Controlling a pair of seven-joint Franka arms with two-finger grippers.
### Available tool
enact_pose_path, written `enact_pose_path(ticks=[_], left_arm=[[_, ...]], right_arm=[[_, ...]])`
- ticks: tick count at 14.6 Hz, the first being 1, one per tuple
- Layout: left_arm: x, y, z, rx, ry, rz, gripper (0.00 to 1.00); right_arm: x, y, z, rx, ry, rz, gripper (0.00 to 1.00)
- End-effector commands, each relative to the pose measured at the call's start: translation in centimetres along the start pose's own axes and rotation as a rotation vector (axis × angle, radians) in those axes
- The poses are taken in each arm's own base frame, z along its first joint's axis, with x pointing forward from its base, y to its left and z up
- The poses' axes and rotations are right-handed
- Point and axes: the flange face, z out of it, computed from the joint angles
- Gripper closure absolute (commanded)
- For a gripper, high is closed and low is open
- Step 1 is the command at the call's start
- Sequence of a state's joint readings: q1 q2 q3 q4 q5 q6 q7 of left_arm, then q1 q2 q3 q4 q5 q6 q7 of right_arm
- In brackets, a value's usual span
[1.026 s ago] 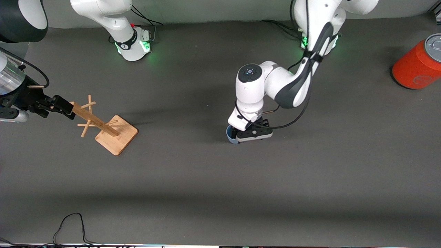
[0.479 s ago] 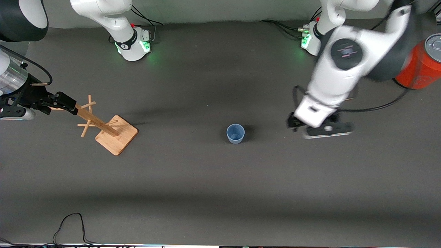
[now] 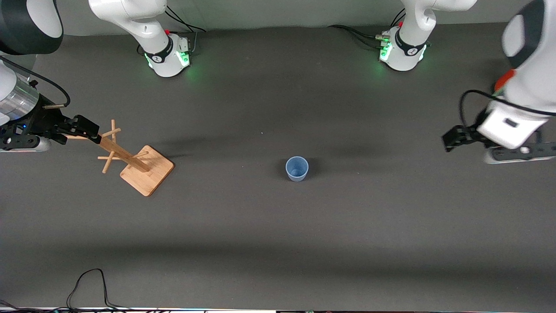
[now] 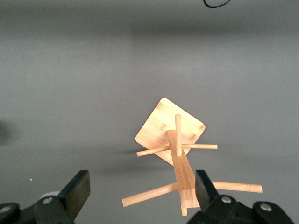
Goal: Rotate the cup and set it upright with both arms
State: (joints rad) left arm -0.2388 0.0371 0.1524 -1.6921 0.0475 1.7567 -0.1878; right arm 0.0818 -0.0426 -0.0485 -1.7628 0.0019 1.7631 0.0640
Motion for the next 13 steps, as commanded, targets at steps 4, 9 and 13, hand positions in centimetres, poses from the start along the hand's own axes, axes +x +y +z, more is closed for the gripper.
enact_pose_path(ticks=[4, 9, 13], left_arm=[[0.2, -5.8, -3.6, -0.014, -0.022, 0.031, 0.0], [0.4, -6.8, -3.9, -0.007, -0.016, 0.014, 0.0], [0.7, -6.4, -3.3, -0.005, -0.026, 0.016, 0.0]], right_arm=[[0.4, 0.3, -0.7, 0.002, -0.003, -0.023, 0.0], [0.4, -0.1, -0.7, 0.002, -0.003, -0.01, 0.0], [0.4, -0.3, -0.8, 0.004, -0.002, -0.013, 0.0]])
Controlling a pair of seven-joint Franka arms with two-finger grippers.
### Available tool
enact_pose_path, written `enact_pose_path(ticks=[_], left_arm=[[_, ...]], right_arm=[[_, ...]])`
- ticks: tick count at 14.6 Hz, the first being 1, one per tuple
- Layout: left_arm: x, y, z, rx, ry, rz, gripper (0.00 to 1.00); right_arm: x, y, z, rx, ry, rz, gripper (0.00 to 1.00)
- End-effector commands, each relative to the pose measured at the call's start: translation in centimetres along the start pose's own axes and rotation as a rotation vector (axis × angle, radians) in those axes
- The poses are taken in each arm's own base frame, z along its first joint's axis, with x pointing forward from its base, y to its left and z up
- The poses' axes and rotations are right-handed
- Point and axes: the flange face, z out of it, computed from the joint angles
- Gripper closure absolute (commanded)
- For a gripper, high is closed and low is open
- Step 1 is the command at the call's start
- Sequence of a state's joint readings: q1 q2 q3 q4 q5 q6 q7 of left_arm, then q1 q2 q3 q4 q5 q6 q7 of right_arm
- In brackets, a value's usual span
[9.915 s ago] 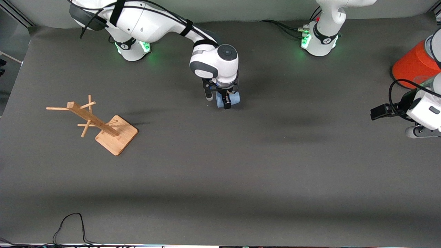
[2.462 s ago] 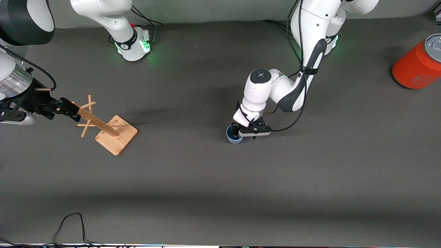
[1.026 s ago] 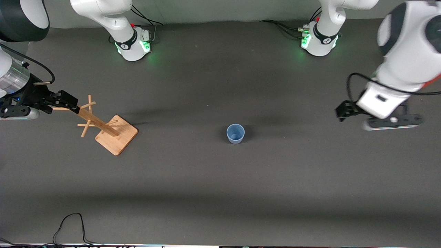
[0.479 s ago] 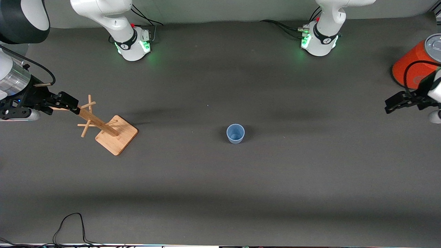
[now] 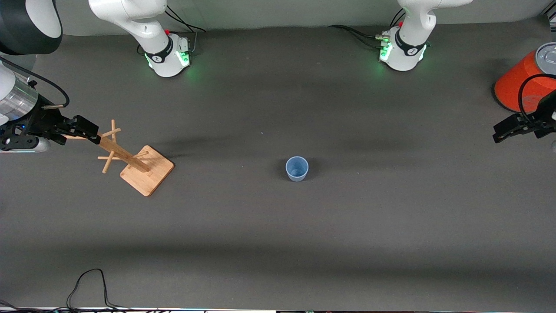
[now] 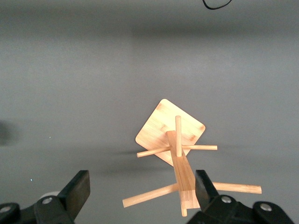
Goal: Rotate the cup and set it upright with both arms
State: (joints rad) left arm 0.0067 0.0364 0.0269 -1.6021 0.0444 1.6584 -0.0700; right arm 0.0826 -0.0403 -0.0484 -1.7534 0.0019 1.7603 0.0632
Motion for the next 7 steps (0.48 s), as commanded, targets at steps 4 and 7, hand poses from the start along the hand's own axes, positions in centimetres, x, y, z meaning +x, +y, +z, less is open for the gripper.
enact_pose_path(ticks=[4, 7], left_arm=[[0.48, 0.93, 0.32, 0.001, -0.019, 0.022, 0.0], [0.58, 0.68, 0.51, 0.001, -0.022, 0.022, 0.0]], right_arm=[[0.41, -0.24, -1.08, 0.006, 0.006, -0.017, 0.0], [0.42, -0.15, -1.08, 0.006, 0.006, -0.023, 0.0]])
